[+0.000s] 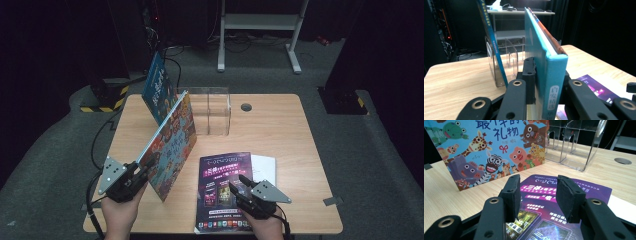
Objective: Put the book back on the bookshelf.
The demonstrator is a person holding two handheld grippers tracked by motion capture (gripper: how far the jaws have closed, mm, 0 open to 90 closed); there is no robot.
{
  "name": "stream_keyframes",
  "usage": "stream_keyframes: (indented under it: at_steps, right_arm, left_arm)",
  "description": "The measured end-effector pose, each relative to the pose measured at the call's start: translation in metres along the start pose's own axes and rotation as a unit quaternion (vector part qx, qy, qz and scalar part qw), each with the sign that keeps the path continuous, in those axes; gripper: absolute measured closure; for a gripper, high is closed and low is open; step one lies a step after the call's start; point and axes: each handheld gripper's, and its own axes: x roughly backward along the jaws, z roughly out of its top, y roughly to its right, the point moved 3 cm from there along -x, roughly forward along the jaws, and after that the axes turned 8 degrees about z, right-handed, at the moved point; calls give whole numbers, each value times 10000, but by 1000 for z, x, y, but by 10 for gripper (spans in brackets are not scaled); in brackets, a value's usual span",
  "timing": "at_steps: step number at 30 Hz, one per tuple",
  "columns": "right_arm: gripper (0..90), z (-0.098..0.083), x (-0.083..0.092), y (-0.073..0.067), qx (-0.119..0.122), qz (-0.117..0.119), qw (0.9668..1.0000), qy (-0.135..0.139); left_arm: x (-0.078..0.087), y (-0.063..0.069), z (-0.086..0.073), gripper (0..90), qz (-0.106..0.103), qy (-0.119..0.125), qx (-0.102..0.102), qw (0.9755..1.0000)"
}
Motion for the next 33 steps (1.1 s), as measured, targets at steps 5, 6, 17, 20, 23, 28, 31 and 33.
stream_keyframes:
  at_steps: [5,6,17,20,23,28,31,33]
  right_arm:
    - [540,0,1,1,-24,-1,10000,11]
    - [541,0,1,1,-19,-1,10000,14]
    - [540,0,0,4,-40,-2,10000,-3]
    - [540,0,1,5,-56,-12,10000,7]
    - [540,0,1,5,-67,-13,10000,13]
    - [538,1,2,7,-93,-28,9999,29]
    - [536,1,3,7,-116,-31,9999,34]
    - [532,0,2,7,-108,-69,9999,3]
  left_arm:
    - [-1,0,0,761,-34,105,-6,9999]
    - [-2,0,0,756,-81,122,7,9999]
    - [-11,6,1,739,-26,224,-138,9997]
    - [-15,6,0,757,-14,231,-164,9996]
    - [-18,5,1,764,43,162,-80,9998]
    - [-22,5,5,764,14,31,-87,10000]
    - [-25,6,6,763,29,35,-52,10000]
    - [-27,7,5,746,32,45,-61,10000]
